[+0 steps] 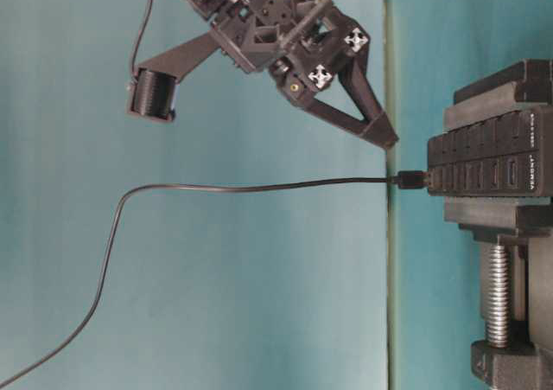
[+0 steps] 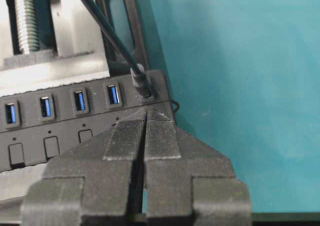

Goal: Insert the USB into the front port of the fixed hub.
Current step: 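Lower the open right gripper around the USB plug at the hub's end port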

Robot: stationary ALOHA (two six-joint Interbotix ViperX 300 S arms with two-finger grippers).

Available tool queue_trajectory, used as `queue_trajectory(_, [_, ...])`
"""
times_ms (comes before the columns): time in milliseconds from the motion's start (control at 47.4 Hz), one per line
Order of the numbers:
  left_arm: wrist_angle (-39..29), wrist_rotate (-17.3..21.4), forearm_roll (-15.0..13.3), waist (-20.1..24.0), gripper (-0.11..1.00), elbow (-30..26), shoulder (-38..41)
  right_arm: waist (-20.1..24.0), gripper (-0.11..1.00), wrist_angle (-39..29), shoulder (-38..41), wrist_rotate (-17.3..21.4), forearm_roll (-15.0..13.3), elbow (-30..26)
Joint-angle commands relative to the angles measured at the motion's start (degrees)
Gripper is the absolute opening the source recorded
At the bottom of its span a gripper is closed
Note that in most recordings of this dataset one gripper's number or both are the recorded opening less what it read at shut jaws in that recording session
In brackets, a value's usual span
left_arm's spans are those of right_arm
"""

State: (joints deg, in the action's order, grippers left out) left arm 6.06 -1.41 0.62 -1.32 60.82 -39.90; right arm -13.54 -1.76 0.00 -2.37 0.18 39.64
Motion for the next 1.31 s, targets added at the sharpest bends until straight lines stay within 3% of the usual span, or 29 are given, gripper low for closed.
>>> queue_trajectory(0, [0.62, -0.18, 0.09, -0.09, 0.0, -0.44, -0.09, -0.18, 0.01, 0.53, -0.53, -0.88, 0.0, -1.41])
queue_trajectory(169, [0.62, -0.26, 0.09, -0.09, 0.0, -0.09, -0.09, -0.18, 0.06, 0.62, -0.26, -2.37, -0.09, -1.76])
queue_trajectory(317, [1.23, -0.97, 0.09, -0.09, 0.0, 0.0, -0.09, -0.18, 0.17, 1.58, -0.26, -3.34, -0.09, -1.67])
queue_trajectory(401, [1.76, -1.23, 0.09, -0.09, 0.0, 0.35, -0.09, -0.18, 0.32, 2.46, -0.26, -3.34, -0.09, -1.76])
queue_trajectory(549, [2.37, -1.32, 0.09, 0.0, 0.0, 0.79, -0.09, -0.09, 0.7, 2.55, 0.0, -3.25, -0.09, -1.76])
queue_trajectory(634, [2.37, -1.32, 0.09, -0.09, 0.0, 0.79, -0.09, -0.09, 0.82, 2.64, 0.35, -3.25, 0.0, -1.93])
queue_trajectory(1288, [2.37, -1.41, 0.09, -0.09, 0.0, 1.32, -0.44, 0.62, 0.79, 2.37, 4.57, -3.34, -0.09, -6.86])
